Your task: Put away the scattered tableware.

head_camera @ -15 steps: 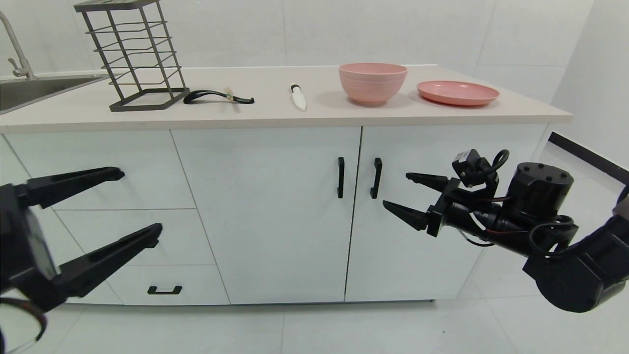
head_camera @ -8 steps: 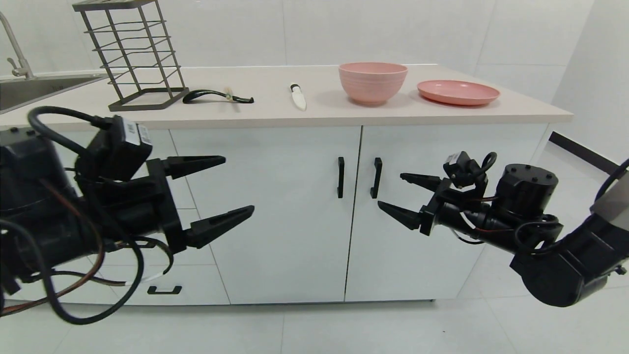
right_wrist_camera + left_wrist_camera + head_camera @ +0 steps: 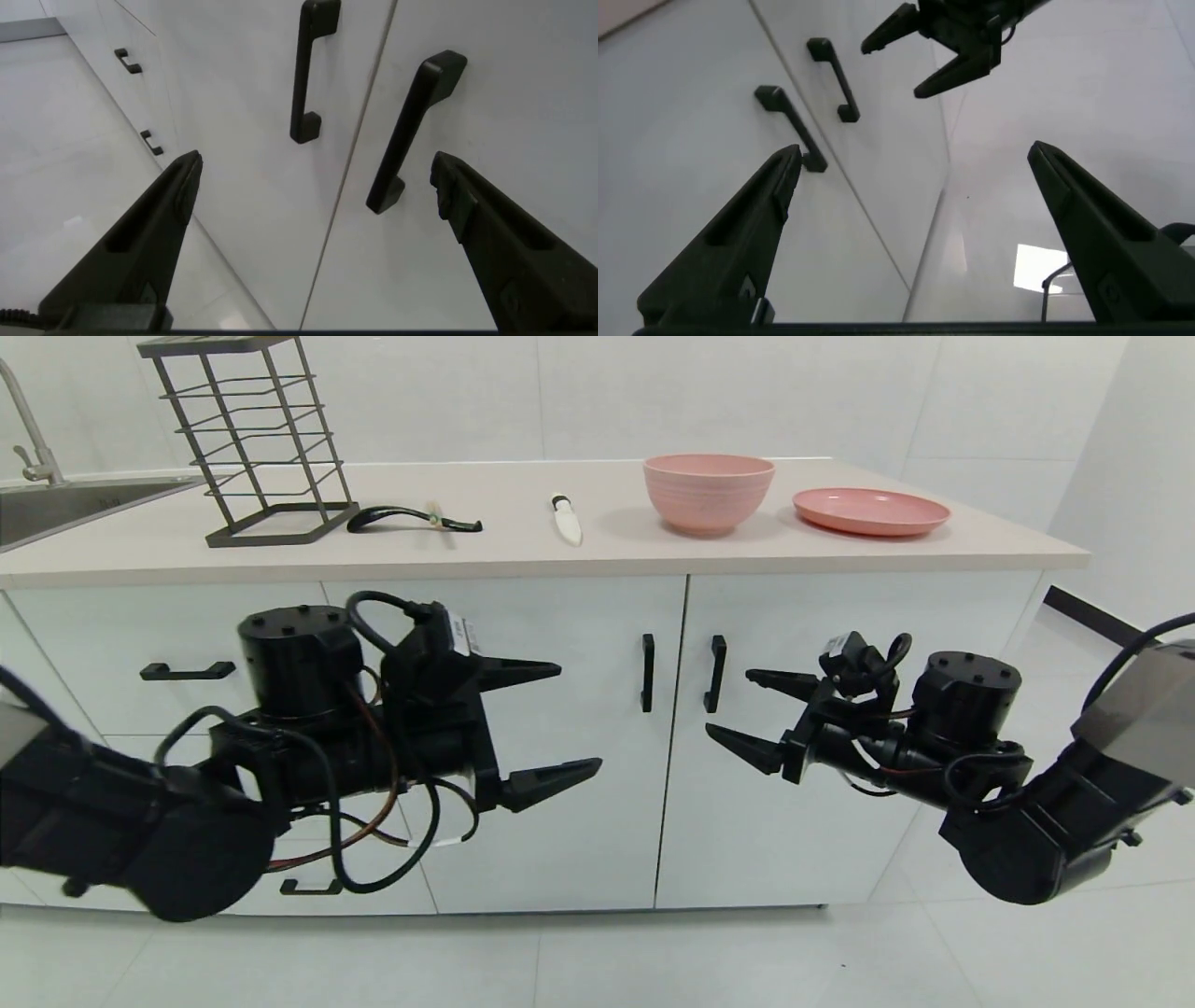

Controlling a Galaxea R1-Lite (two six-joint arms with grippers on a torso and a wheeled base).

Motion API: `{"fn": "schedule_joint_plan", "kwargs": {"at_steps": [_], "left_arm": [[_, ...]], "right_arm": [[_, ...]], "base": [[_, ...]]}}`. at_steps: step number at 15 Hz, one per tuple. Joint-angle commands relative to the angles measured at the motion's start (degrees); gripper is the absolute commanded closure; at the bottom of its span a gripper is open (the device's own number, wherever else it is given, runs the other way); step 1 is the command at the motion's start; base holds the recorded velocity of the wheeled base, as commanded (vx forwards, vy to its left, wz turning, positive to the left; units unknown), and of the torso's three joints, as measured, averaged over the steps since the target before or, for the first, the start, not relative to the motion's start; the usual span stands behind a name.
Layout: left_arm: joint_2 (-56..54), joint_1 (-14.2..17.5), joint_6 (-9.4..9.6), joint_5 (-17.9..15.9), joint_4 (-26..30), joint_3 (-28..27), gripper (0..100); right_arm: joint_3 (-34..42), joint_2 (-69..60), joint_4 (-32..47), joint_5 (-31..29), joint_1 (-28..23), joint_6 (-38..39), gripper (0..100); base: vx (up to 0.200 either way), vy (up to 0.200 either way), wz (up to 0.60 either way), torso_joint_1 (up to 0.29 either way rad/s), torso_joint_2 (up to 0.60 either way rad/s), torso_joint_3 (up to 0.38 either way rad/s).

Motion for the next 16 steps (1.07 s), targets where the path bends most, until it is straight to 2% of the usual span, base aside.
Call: {"fn": "schedule_joint_plan", "kwargs": {"at_steps": [1,3,6,9,10,12,14,16], "left_arm": [[9.35,-3.06,-0.03,0.45,-2.20,-5.39,0],[11.55,-3.15,-0.21,2.30,-4.75,-5.74,0],[12.52,-4.11,-0.82,3.35,-4.49,-7.85,0],[13.75,-4.82,-2.58,3.35,-1.68,-13.91,0],[14.36,-6.31,-3.02,3.27,0.17,-16.11,0],[14.62,-7.89,-3.29,3.35,2.46,-17.78,0],[15.59,-8.77,-3.64,3.44,5.36,-21.21,0],[15.86,-9.12,-3.72,4.67,7.90,-23.05,0]], "right_arm": [[-0.47,0.55,-0.12,0.00,-0.12,-0.12,0],[-1.44,1.87,-0.82,0.09,-0.38,-0.04,0],[-5.66,5.38,-0.91,0.53,-0.73,-0.21,0],[-8.91,8.81,-1.53,2.38,-1.08,-0.30,0],[-9.52,10.39,-2.05,2.64,-1.43,-0.30,0],[-10.75,10.83,-2.14,2.99,-2.05,-0.21,0],[-11.46,11.01,-2.14,7.12,-2.22,-0.21,0],[-12.16,11.45,-2.14,7.65,-2.22,-0.21,0]], "base": [[0.000,0.000,0.00,0.000,0.00,0.000],[0.000,0.000,0.00,0.000,0.00,0.000],[0.000,0.000,0.00,0.000,0.00,0.000],[0.000,0.000,0.00,0.000,0.00,0.000],[0.000,0.000,0.00,0.000,0.00,0.000],[0.000,0.000,0.00,0.000,0.00,0.000],[0.000,0.000,0.00,0.000,0.00,0.000],[0.000,0.000,0.00,0.000,0.00,0.000]]}}
